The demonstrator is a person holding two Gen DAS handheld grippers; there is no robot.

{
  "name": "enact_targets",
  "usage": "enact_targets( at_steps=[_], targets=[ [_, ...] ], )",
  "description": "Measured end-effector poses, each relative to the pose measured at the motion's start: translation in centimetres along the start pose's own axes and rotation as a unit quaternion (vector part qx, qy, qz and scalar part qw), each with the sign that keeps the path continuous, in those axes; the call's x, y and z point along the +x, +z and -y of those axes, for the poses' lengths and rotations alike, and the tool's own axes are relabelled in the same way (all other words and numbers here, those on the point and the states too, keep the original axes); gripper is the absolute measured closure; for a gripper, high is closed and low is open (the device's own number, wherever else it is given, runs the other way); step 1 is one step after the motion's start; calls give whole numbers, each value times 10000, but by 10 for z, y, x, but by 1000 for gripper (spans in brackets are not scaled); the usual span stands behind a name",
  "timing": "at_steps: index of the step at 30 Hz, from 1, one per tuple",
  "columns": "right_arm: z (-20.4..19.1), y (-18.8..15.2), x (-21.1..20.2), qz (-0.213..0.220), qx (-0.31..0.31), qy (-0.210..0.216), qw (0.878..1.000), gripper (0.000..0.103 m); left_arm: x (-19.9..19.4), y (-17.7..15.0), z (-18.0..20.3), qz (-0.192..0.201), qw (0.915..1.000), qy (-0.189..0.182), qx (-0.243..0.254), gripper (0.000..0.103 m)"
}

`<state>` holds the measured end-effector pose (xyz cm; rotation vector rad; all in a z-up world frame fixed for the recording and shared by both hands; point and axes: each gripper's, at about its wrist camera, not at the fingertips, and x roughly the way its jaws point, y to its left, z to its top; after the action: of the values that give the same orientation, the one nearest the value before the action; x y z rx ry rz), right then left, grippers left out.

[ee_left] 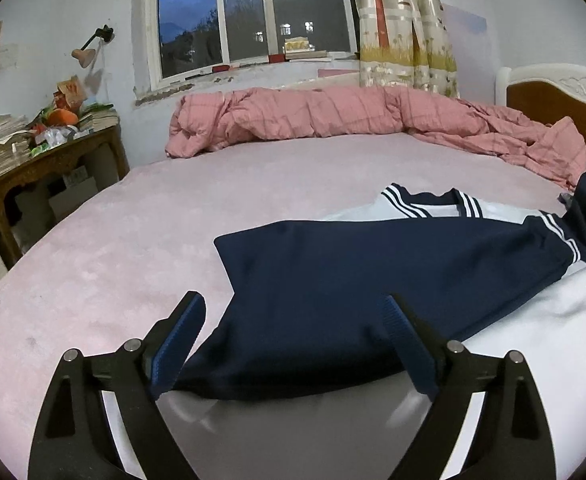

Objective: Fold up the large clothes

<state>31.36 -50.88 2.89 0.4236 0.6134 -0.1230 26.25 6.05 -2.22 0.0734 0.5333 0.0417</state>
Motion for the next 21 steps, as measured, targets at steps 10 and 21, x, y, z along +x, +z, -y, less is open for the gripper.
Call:
enact_targets(
  at_steps=[10,21],
  targets=[
    [17,7,27,152,-136,-873,9960,72,12,-6,15,-248,9993,69,283,14],
    [26,8,41,194,-231,-808,9963,101,14,-6,13,-300,9994,3,176,14]
  ],
)
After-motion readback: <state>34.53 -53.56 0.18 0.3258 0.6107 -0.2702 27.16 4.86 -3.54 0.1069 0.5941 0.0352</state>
